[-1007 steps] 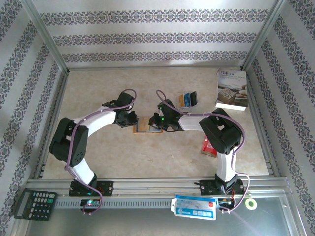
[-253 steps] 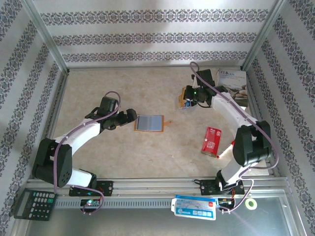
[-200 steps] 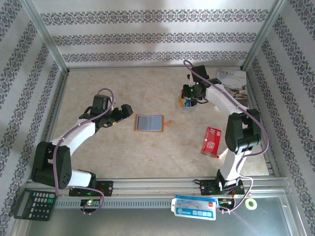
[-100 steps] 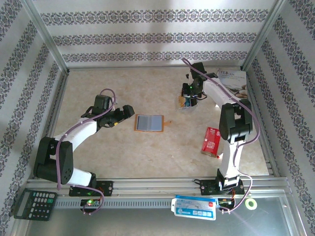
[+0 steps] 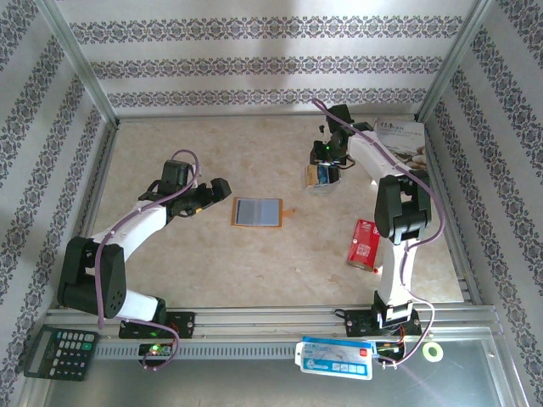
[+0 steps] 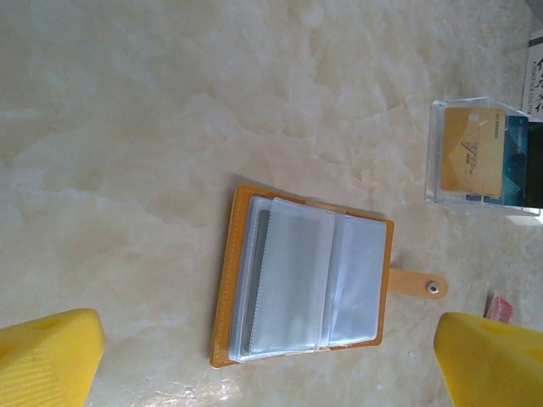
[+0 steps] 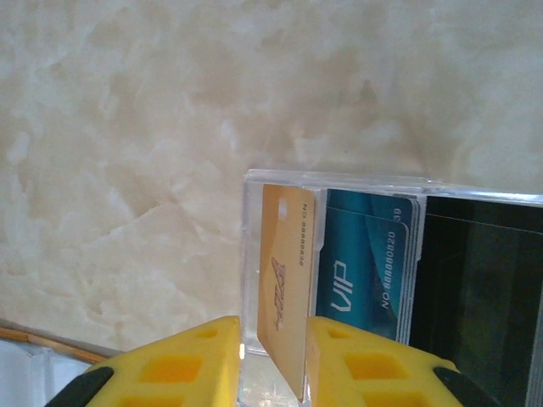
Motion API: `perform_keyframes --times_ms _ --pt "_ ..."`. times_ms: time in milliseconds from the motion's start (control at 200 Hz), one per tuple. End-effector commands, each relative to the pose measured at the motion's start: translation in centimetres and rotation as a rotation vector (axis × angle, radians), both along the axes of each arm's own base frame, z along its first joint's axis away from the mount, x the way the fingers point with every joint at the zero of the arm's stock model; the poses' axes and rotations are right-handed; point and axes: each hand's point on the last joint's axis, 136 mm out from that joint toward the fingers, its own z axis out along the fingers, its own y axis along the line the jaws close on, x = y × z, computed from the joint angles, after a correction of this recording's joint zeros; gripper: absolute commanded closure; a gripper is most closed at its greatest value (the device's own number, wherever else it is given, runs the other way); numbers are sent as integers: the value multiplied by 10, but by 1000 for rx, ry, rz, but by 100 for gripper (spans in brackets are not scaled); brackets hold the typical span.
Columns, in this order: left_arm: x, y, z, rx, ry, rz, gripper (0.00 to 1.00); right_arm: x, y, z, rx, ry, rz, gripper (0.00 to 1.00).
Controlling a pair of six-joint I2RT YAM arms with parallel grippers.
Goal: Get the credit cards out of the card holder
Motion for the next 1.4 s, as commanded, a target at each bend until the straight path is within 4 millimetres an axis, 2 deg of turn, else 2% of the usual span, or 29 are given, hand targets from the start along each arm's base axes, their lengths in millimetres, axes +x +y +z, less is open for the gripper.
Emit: perform_keyframes --times_ms 0,115,255,405,570,754,964,1399 --pt "8 9 9 15 -32 36 0 -10 -3 31 -32 -67 -28 71" --pt "11 15 6 10 -28 60 0 -33 13 44 -59 -99 -16 63" --pt "14 29 2 7 -20 111 0 -68 51 46 -63 -112 1 52" --pt "15 50 1 15 -27 182 0 -105 110 22 -7 -68 21 48" --pt "16 74 1 21 -46 275 0 -133 173 -10 24 -12 54 46" --pt "14 86 0 19 -42 294 0 -143 215 -33 3 27 118 42" --pt "11 86 -2 8 -34 286 0 -143 226 -59 -75 64 148 40" --pt "15 82 -1 -16 -29 269 0 -138 223 -76 -241 56 225 38"
